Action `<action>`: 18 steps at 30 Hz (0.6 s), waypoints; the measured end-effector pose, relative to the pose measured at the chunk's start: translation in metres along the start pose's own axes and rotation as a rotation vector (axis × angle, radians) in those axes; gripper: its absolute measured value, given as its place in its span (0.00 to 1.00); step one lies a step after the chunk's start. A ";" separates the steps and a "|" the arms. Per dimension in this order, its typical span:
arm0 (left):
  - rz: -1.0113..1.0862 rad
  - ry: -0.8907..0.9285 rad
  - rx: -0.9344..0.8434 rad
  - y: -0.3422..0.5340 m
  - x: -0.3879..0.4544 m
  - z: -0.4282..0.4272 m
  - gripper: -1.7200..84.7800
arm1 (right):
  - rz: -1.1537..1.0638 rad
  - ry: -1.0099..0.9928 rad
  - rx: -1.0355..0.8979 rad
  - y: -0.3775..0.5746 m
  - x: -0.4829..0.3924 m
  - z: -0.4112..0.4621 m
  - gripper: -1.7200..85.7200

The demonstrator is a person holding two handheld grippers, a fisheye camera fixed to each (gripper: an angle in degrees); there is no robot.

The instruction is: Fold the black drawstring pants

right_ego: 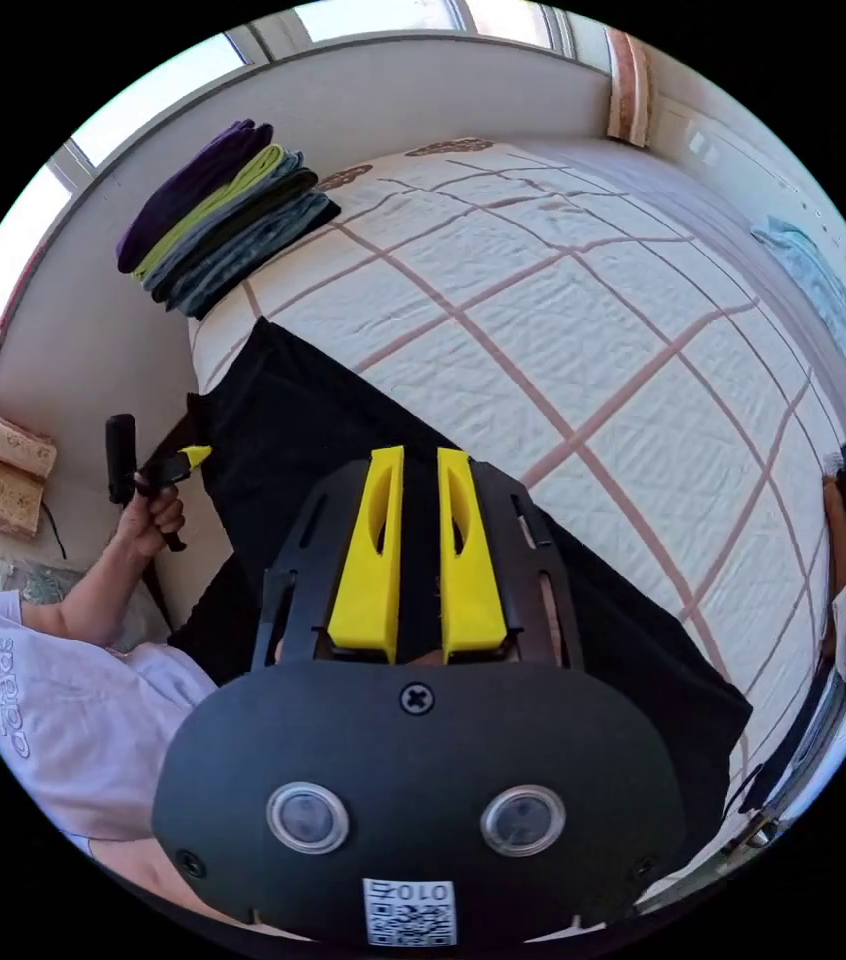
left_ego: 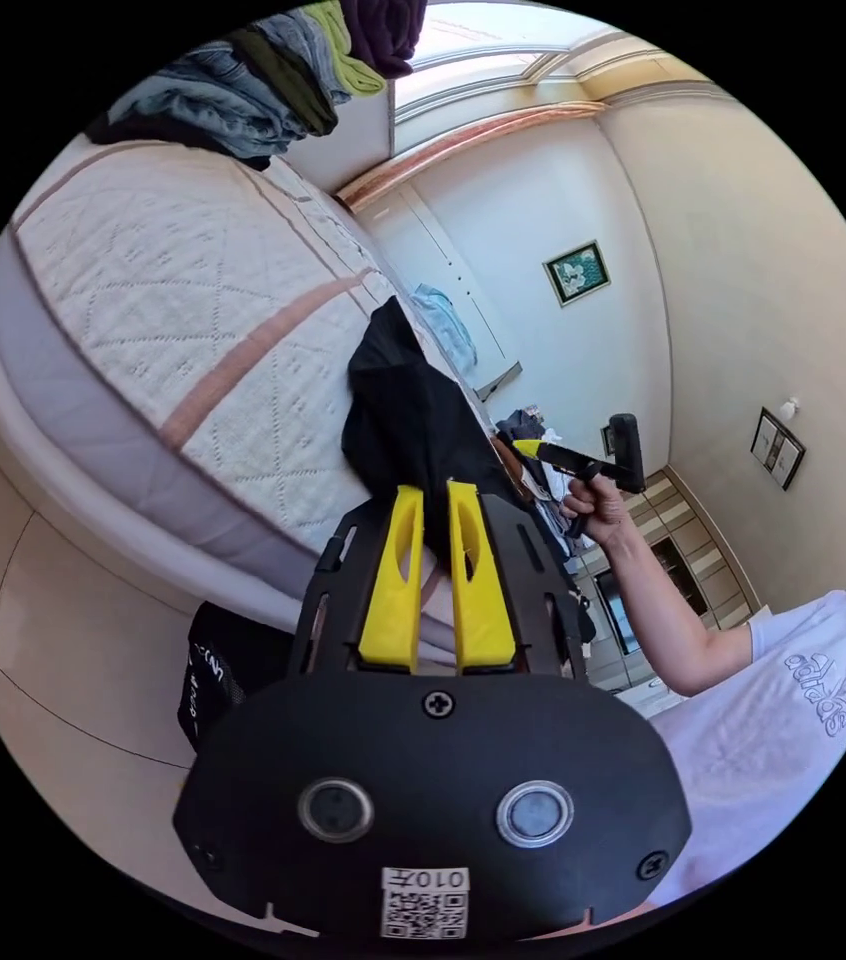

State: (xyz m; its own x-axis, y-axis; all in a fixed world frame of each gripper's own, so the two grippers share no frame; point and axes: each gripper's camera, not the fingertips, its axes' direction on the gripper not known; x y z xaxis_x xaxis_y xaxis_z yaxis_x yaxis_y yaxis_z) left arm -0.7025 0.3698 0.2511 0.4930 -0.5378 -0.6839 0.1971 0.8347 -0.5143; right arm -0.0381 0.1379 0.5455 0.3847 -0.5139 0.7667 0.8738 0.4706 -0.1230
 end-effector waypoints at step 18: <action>0.816 -0.637 -0.397 -0.172 0.146 0.101 0.09 | 0.432 0.191 0.133 0.225 0.158 -0.069 0.13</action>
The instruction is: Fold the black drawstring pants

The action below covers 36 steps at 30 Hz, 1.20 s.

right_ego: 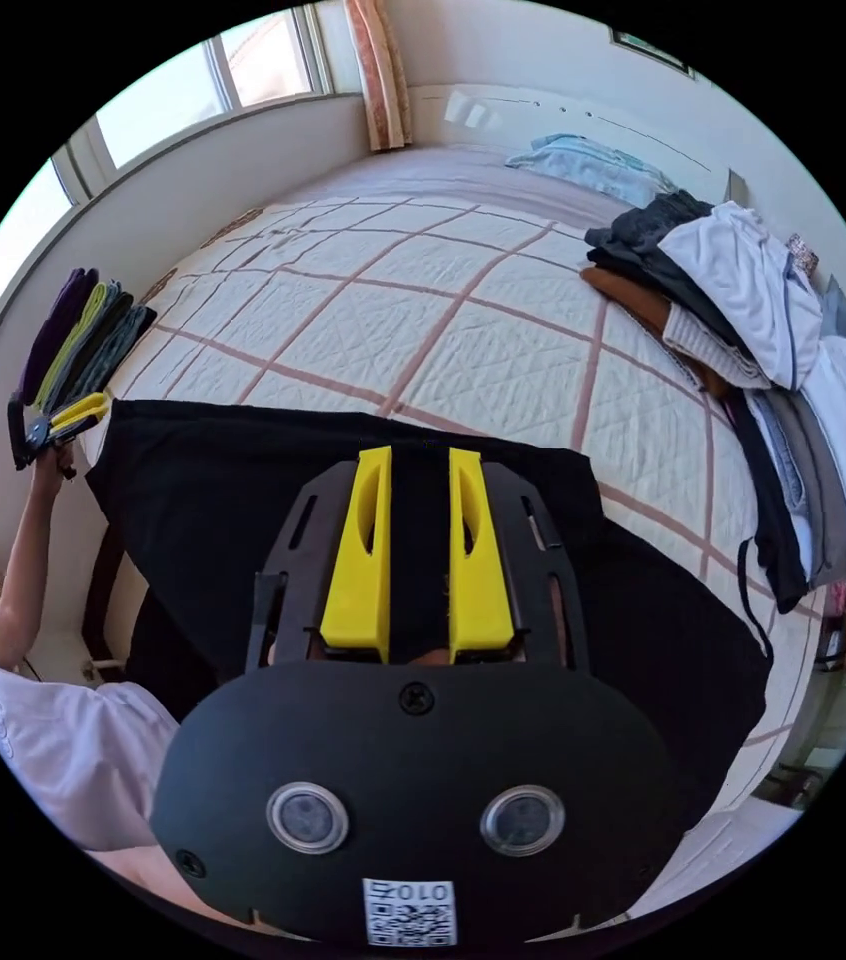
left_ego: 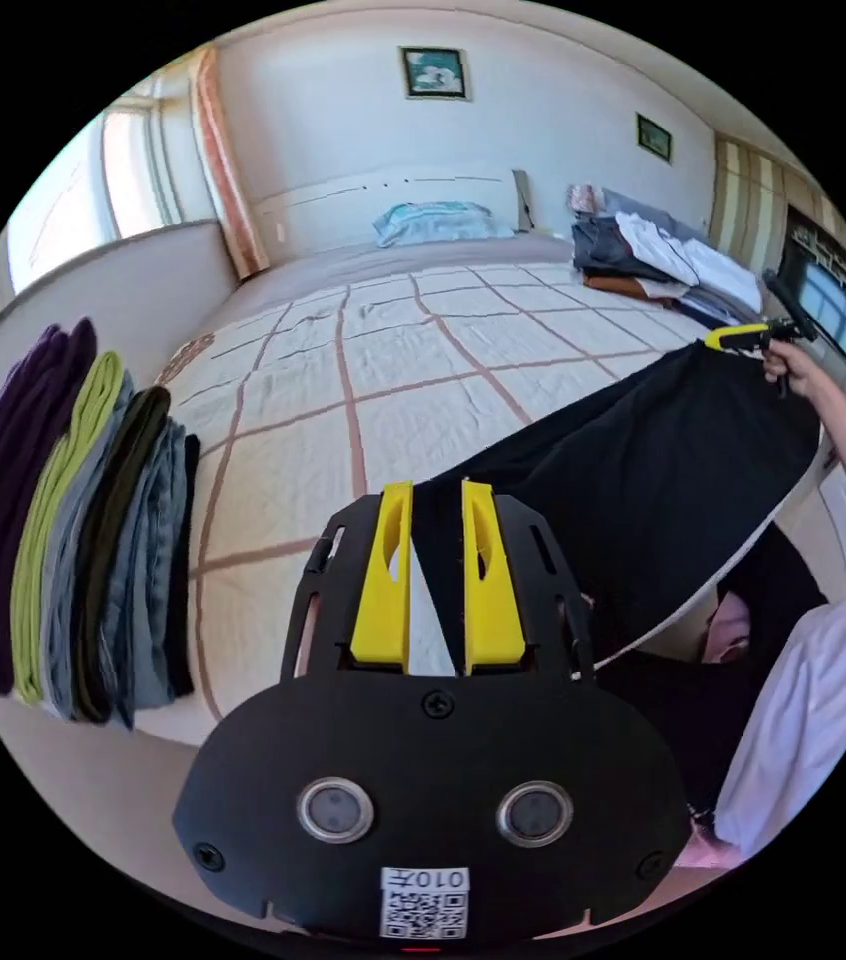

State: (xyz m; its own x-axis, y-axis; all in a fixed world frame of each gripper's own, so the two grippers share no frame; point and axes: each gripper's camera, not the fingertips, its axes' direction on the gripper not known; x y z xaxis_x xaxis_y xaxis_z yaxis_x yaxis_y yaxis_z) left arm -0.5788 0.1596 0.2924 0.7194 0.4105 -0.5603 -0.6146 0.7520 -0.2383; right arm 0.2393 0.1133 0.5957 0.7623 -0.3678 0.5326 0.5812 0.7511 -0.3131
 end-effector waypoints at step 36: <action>-0.125 0.018 -0.158 -0.143 0.005 0.005 0.03 | 0.082 -0.108 -0.261 -0.026 0.222 0.121 0.07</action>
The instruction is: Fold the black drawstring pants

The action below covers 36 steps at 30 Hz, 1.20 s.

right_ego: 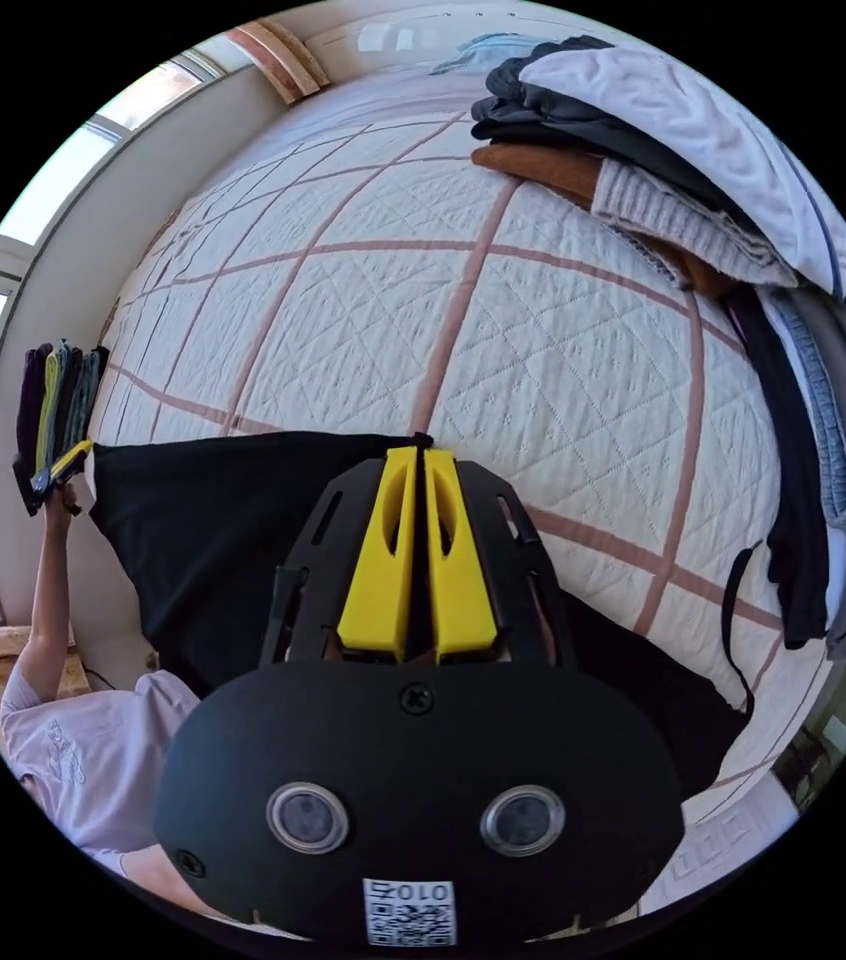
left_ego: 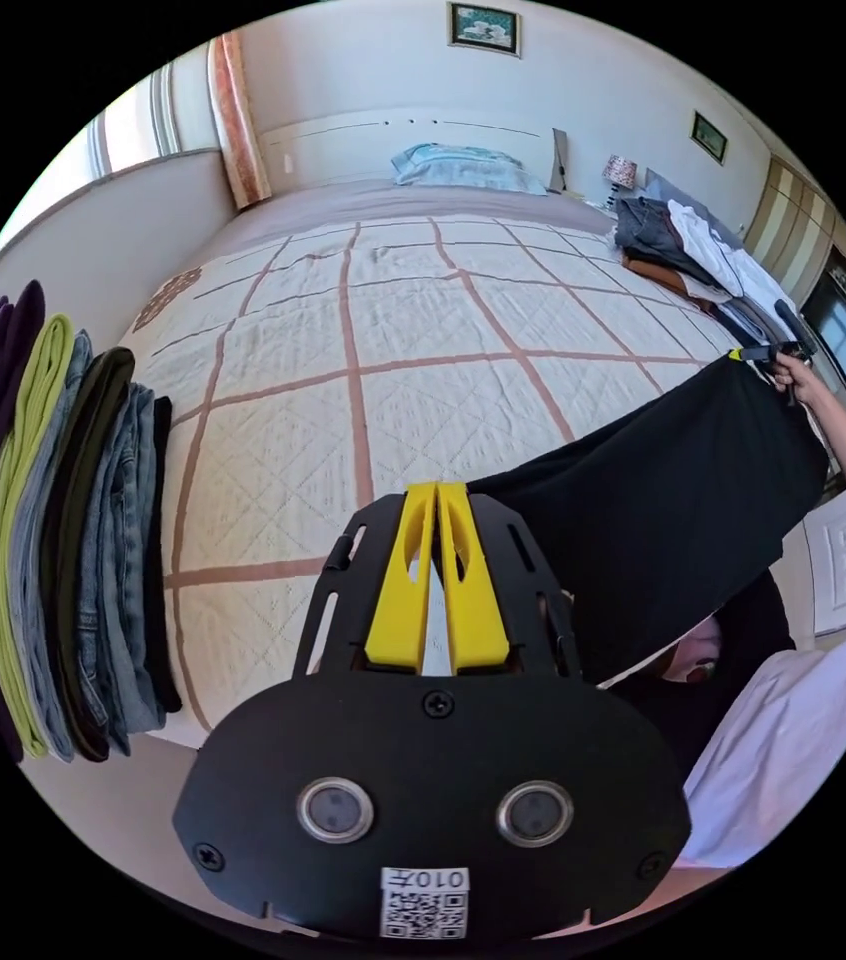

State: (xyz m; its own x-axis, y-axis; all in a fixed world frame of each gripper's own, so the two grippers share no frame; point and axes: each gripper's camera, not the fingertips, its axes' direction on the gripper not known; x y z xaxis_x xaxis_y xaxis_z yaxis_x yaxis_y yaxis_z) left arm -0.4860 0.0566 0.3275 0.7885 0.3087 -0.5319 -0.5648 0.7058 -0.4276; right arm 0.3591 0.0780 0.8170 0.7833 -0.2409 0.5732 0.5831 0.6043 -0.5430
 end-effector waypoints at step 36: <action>0.281 0.399 -0.227 -0.088 -0.062 -0.024 0.02 | 0.037 -0.121 0.305 0.076 0.022 -0.030 0.11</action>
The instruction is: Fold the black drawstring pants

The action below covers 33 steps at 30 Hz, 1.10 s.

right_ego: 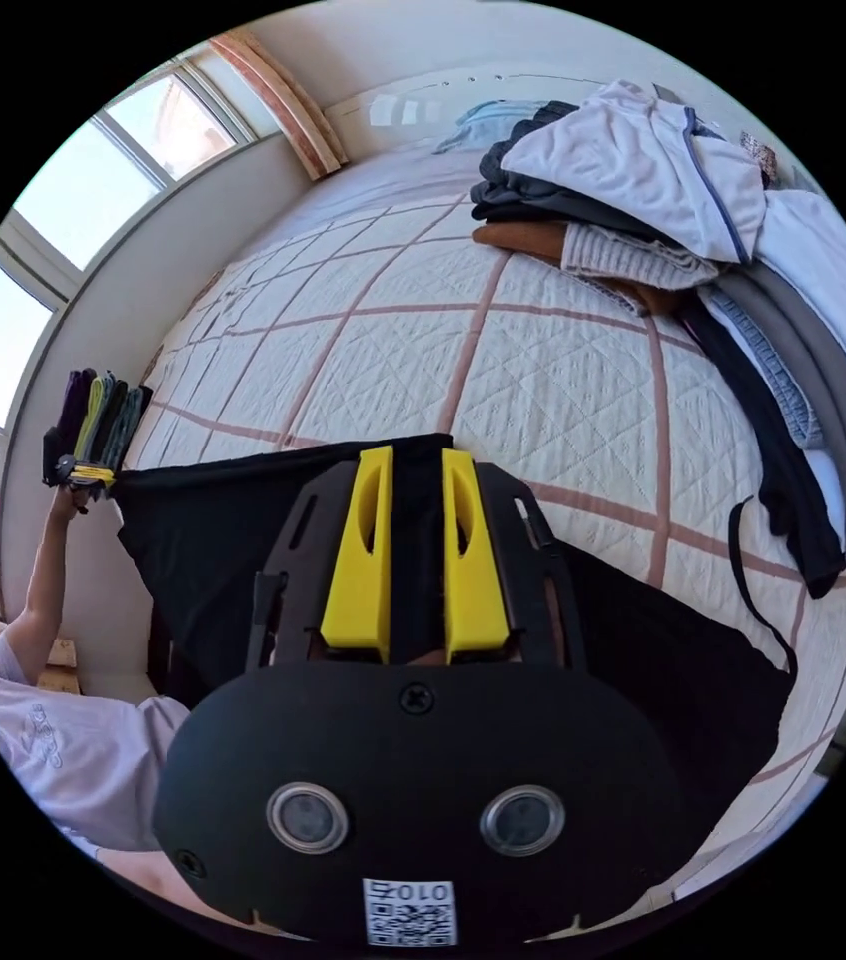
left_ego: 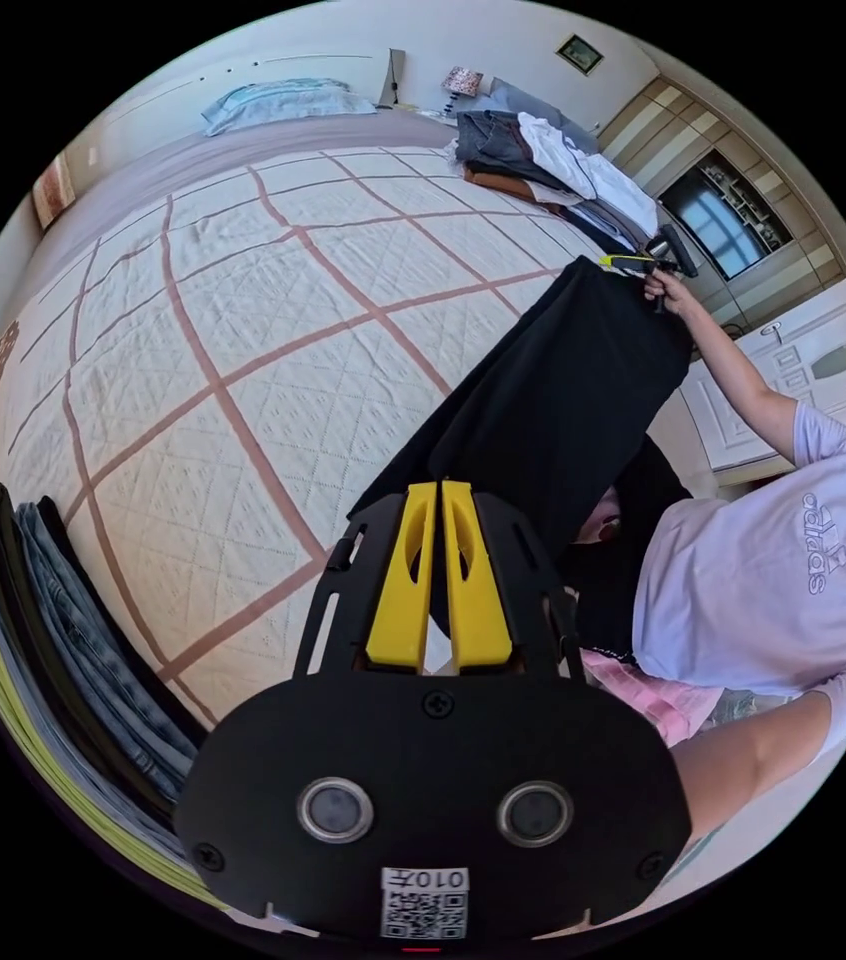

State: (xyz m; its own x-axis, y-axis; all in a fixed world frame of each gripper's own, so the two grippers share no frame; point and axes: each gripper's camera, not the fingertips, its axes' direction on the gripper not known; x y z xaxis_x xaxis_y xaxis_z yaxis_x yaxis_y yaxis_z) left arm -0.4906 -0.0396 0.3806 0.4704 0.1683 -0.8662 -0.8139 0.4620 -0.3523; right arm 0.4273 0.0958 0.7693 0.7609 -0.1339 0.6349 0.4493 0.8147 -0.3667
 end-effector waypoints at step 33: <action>-0.461 -0.013 0.334 0.198 -0.017 -0.009 0.08 | -0.032 0.083 0.144 0.121 -0.134 -0.095 0.08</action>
State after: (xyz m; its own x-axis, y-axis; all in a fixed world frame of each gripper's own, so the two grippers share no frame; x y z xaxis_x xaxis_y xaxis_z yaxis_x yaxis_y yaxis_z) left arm -0.6629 0.0413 0.3225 0.7574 -0.1063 -0.6443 -0.3724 0.7402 -0.5599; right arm 0.4243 0.1583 0.5749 0.7862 -0.2021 0.5841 0.4066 0.8808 -0.2426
